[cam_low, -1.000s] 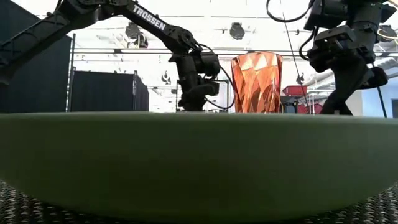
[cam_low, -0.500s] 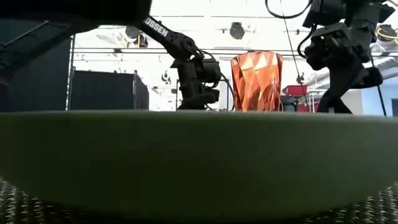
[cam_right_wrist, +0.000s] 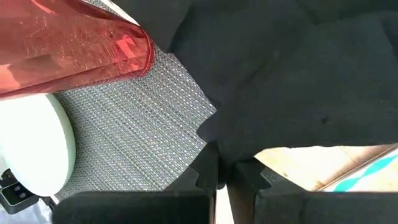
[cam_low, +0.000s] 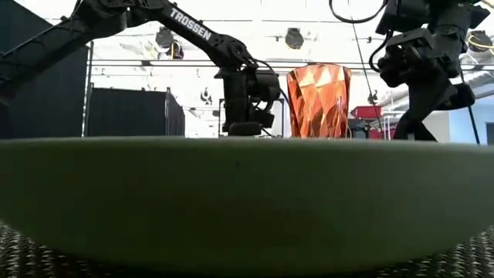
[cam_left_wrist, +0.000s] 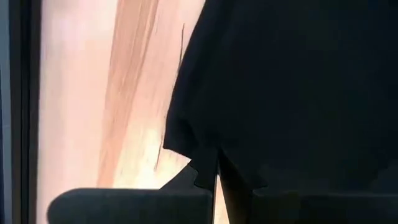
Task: Set table place
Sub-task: Fold the black napkin
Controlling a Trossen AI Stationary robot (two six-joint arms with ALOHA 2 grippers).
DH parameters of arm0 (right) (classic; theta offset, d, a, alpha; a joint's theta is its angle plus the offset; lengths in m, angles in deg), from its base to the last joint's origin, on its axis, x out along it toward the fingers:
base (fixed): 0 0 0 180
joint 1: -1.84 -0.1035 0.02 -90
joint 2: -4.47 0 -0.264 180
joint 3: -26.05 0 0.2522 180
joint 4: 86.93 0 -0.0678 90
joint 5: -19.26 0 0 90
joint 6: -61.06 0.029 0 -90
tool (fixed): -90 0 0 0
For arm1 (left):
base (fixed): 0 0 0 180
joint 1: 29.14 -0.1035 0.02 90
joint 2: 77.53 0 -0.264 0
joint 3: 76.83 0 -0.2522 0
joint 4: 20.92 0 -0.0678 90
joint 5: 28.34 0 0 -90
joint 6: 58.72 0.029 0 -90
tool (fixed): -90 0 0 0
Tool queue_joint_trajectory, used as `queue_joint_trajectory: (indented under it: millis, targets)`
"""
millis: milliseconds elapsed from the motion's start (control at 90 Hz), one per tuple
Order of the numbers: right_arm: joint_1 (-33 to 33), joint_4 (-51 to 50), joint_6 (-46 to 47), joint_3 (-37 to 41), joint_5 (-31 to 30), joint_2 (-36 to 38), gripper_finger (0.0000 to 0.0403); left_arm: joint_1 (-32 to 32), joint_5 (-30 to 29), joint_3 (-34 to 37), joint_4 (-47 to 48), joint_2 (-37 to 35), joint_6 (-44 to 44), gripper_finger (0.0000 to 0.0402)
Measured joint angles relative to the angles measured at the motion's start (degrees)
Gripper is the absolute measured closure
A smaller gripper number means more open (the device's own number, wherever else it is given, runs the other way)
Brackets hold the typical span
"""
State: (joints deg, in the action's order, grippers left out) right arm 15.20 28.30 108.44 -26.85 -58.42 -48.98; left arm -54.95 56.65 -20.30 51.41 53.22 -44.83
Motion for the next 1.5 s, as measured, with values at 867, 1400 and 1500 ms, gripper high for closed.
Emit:
queue_joint_trajectory:
  millis: [867,1400,1500]
  targets:
    - [0.00,1.25,-1.97,0.00,-0.55,0.00,0.0403,-1.47,13.56,-9.93,8.46,-0.67,-1.52,0.0401]
    - [0.55,18.82,-7.81,0.02,4.63,-0.05,0.0403,-11.49,19.30,-9.86,8.84,-14.48,-1.63,0.0401]
    - [1.92,21.35,-8.99,0.02,4.61,-0.97,0.0403,-12.41,19.34,-9.86,8.84,-15.19,-1.64,0.0402]
